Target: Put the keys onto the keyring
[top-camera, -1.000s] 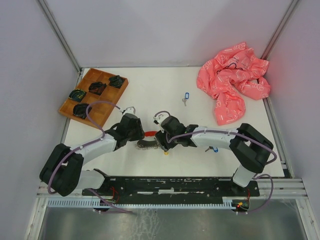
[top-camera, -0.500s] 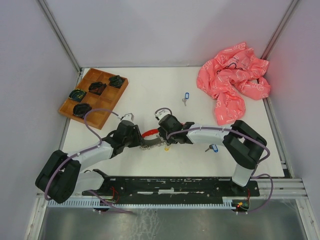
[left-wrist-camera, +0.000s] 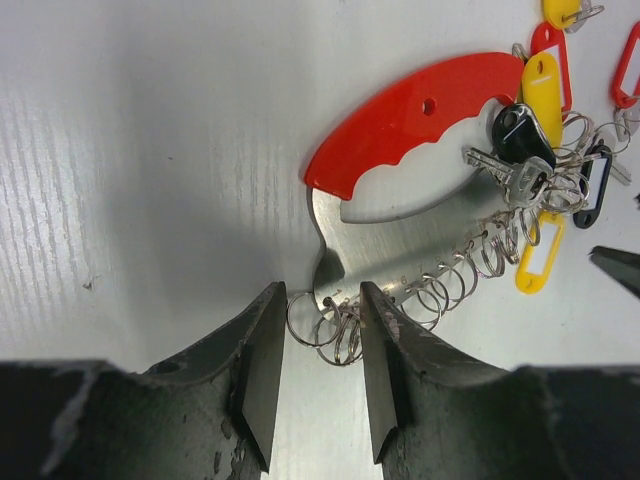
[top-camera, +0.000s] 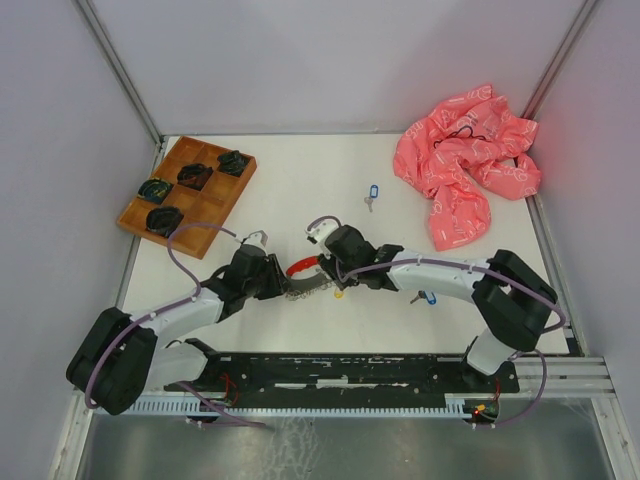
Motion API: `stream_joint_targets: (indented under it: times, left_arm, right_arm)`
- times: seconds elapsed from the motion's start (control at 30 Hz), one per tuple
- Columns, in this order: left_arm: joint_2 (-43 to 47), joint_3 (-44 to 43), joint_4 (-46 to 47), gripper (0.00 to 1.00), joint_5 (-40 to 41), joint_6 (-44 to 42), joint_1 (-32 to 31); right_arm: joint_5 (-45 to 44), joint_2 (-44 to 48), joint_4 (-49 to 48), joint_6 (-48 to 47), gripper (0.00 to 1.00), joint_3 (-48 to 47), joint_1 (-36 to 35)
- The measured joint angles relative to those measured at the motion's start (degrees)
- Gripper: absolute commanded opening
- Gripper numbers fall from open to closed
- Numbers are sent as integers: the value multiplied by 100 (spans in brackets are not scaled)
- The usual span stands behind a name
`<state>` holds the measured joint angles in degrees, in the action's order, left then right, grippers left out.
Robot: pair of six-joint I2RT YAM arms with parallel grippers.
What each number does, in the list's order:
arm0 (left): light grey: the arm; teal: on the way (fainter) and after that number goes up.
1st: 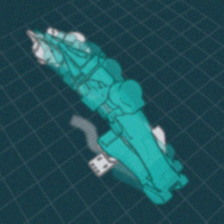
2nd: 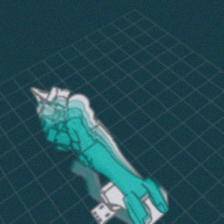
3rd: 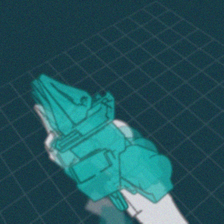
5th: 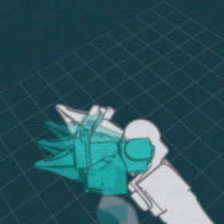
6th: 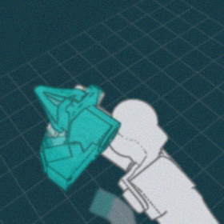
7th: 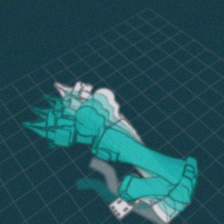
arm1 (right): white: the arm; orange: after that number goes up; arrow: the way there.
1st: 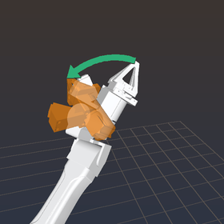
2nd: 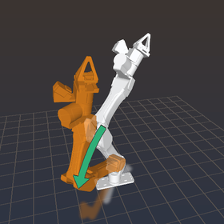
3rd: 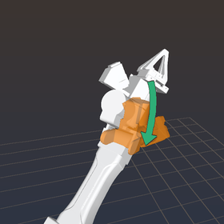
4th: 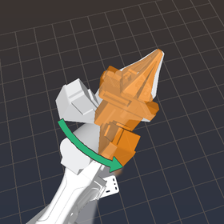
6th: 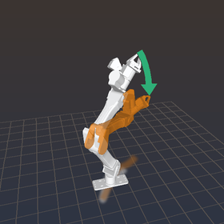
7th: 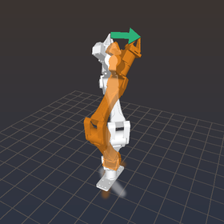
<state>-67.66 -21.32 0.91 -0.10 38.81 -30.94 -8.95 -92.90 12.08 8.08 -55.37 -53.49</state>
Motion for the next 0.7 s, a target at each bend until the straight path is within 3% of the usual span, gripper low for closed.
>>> stream_joint_targets:
  times: [0.7]
  left_arm:
    - [28,-2,-61,43,-44,0,0]
  right_arm:
    - [-46,-957,63,-632,31,-356,-295]
